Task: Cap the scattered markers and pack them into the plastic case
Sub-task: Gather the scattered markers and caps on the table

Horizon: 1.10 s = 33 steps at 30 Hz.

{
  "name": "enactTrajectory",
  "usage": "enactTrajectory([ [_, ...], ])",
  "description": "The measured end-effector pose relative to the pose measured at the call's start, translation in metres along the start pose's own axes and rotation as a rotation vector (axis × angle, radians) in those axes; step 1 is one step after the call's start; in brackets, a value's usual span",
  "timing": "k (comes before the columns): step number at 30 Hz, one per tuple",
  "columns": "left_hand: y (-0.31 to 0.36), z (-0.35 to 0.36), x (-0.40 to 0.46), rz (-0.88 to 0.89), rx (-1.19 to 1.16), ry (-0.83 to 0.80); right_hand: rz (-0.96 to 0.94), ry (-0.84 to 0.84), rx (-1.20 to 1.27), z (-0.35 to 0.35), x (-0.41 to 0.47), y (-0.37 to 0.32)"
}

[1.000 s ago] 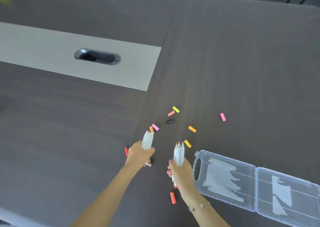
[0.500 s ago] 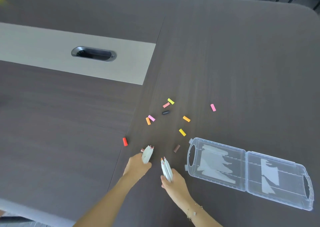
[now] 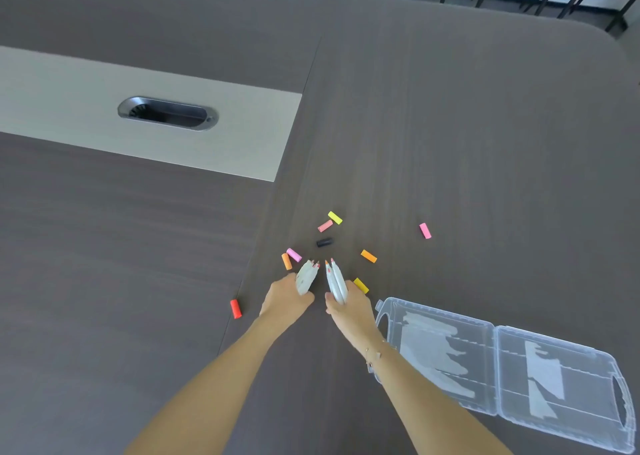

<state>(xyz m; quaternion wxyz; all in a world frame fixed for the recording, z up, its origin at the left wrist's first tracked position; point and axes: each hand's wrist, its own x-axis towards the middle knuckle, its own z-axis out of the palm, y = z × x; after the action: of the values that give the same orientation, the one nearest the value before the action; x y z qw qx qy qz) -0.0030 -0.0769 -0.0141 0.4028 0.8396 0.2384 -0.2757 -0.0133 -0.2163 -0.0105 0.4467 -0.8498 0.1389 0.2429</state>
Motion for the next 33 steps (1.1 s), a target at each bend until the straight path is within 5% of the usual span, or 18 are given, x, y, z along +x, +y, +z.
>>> enactTrajectory([
  [6, 0.005, -0.011, 0.007, 0.004, 0.023, 0.055, 0.042, 0.057, 0.059, -0.006, 0.010, -0.014],
  [12, -0.019, -0.010, -0.018, -0.168, -0.046, -0.066, 0.319, 0.018, 0.261, 0.026, -0.028, -0.003],
  [33, -0.034, -0.032, -0.017, -0.068, 0.204, 0.075, 0.164, 0.177, -0.137, 0.027, -0.044, 0.009],
])
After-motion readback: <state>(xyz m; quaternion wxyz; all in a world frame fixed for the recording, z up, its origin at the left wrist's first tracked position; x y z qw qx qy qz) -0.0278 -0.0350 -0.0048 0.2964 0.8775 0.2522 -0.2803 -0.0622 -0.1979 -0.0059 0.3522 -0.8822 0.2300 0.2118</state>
